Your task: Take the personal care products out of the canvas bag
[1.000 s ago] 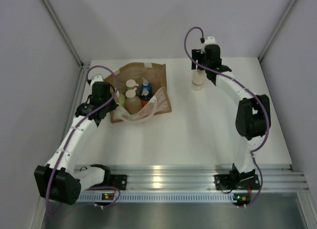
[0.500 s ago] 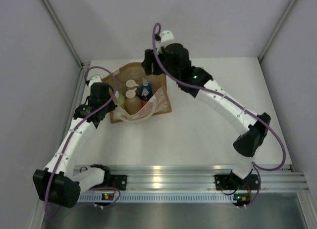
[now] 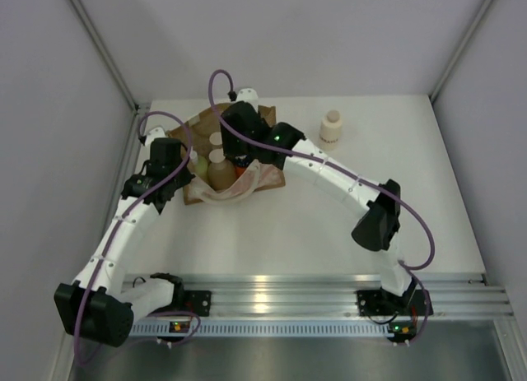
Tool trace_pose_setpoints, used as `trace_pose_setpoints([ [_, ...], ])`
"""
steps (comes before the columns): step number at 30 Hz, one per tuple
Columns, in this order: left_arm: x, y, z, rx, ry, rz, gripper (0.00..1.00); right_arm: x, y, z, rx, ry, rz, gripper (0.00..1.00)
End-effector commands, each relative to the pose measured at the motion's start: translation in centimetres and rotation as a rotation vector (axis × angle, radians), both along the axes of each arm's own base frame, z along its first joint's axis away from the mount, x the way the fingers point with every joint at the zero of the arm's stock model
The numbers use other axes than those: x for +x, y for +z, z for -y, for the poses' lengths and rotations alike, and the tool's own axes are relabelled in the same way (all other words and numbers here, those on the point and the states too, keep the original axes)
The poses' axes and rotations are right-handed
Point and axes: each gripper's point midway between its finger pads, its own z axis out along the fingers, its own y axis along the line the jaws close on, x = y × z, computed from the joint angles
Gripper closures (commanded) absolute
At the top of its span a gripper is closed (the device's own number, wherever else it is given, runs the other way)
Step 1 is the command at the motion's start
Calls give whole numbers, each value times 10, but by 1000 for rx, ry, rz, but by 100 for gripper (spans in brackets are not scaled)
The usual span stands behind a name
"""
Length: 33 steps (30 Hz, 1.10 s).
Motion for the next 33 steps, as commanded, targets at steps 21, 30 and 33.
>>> trace_pose_setpoints([
  [21, -20, -28, 7, -36, -25, -112, 100, 37, -85, 21, -171, -241, -97, 47],
  [30, -18, -34, 9, -41, -27, -132, 100, 47, -112, 34, -249, -257, -111, 50],
  [33, -17, -34, 8, -39, -25, -130, 100, 48, -117, 30, -253, -234, -118, 55],
])
